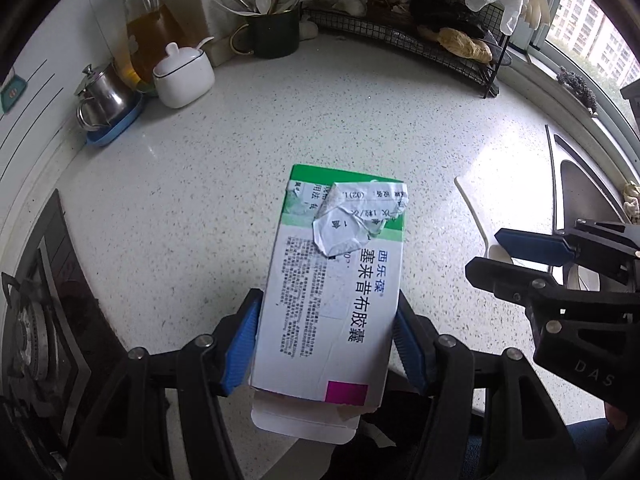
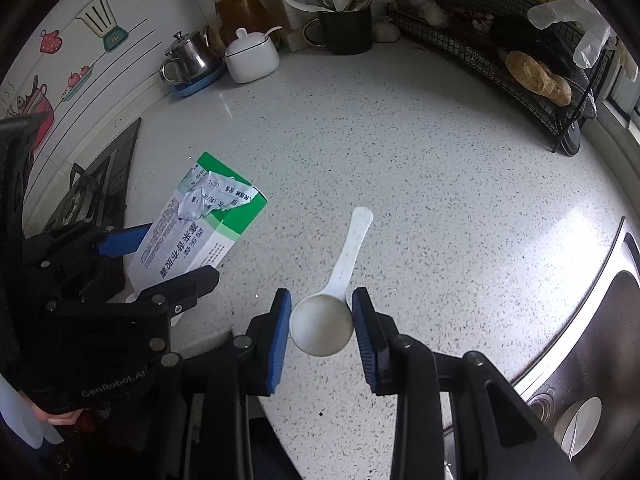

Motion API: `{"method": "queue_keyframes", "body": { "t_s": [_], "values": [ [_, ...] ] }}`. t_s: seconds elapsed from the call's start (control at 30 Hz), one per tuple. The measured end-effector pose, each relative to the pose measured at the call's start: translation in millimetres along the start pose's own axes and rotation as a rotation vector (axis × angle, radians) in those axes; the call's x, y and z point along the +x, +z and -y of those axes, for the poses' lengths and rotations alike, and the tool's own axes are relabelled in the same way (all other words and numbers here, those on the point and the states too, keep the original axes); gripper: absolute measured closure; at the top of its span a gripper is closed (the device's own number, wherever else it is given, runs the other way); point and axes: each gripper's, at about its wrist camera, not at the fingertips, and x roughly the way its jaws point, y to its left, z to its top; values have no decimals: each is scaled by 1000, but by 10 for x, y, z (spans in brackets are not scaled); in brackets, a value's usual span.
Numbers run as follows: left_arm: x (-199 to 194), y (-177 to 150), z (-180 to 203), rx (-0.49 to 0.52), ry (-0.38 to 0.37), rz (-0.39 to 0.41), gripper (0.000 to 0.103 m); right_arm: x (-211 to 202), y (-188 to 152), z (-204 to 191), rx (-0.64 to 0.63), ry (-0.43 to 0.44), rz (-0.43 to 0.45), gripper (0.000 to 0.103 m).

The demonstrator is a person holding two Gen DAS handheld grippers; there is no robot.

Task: Collect trash
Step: 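Carry the medicine box and scoop down over the red bin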

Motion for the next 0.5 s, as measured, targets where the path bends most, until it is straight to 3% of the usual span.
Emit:
{"method": "queue_keyframes", "body": {
  "t_s": [0.5],
  "values": [
    [-607, -1137, -84, -38, 19, 35, 43, -280, -766, -750, -71, 39, 26, 74]
  ]
}}
